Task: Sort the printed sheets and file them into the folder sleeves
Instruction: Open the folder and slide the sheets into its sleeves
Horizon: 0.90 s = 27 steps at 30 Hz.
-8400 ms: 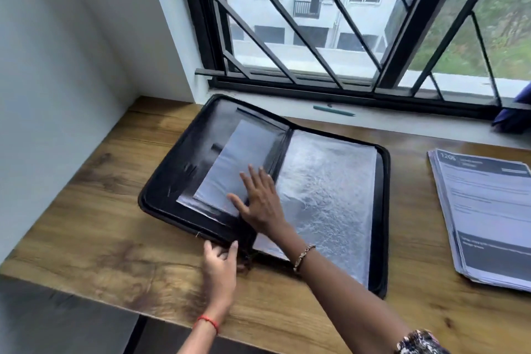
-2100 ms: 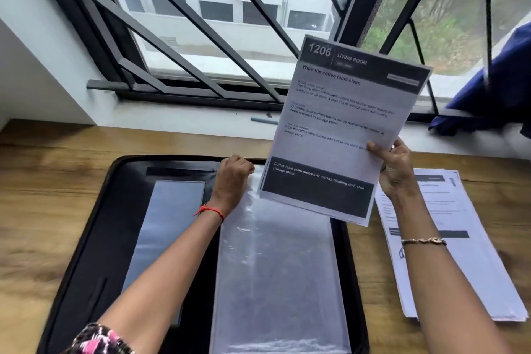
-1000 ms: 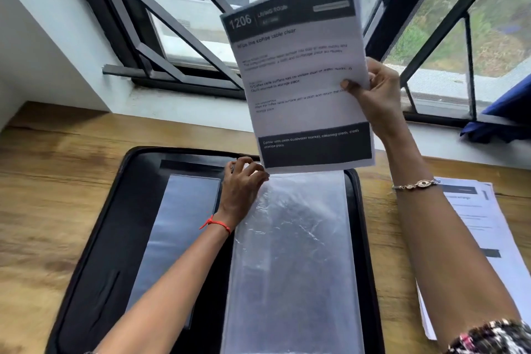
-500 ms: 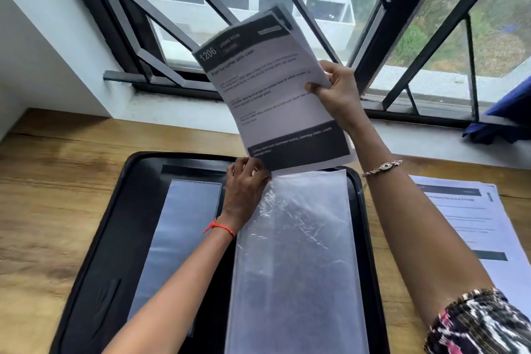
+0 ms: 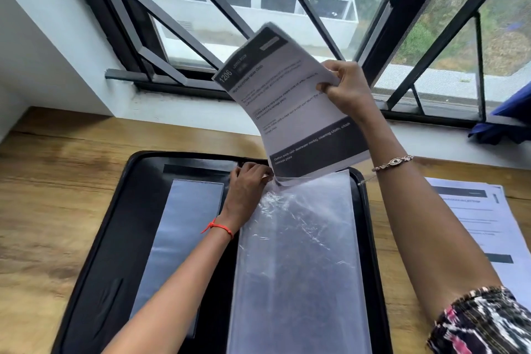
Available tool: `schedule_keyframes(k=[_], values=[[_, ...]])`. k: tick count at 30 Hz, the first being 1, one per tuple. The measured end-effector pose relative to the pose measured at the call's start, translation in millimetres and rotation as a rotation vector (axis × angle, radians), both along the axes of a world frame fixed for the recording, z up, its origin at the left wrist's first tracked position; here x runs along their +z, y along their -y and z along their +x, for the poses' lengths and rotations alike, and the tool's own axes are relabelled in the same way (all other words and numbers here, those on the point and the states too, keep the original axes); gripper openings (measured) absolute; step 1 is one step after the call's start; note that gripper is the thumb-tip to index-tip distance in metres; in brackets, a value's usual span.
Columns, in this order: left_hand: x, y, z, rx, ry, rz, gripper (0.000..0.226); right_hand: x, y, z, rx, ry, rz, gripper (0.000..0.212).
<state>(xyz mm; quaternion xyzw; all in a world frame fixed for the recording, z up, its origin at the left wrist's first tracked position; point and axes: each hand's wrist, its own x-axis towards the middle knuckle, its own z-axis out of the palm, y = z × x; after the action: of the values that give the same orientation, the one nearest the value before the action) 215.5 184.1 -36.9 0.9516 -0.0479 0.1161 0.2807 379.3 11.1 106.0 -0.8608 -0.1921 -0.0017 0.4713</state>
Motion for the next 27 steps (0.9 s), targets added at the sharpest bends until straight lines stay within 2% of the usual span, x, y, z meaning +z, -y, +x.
schedule_keyframes(k=[4,10,18,23,27], values=[[2,0,-1,-0.017,-0.123,-0.009,0.018,-4,-6,-2,0.004,0.019,0.036,0.033],[6,-4,-1,-0.039,-0.207,0.005,0.028,-9,-11,-3,0.032,-0.034,0.111,0.032],[8,3,-2,-0.036,-0.095,-0.103,0.017,-27,-20,-7,-0.074,-0.097,0.164,0.028],[14,30,1,-0.158,0.038,-0.079,0.035,-28,-32,-8,-0.076,-0.134,0.161,0.025],[25,57,5,-0.171,0.030,-0.172,0.038,-34,-27,-11,-0.093,-0.157,0.171,0.017]])
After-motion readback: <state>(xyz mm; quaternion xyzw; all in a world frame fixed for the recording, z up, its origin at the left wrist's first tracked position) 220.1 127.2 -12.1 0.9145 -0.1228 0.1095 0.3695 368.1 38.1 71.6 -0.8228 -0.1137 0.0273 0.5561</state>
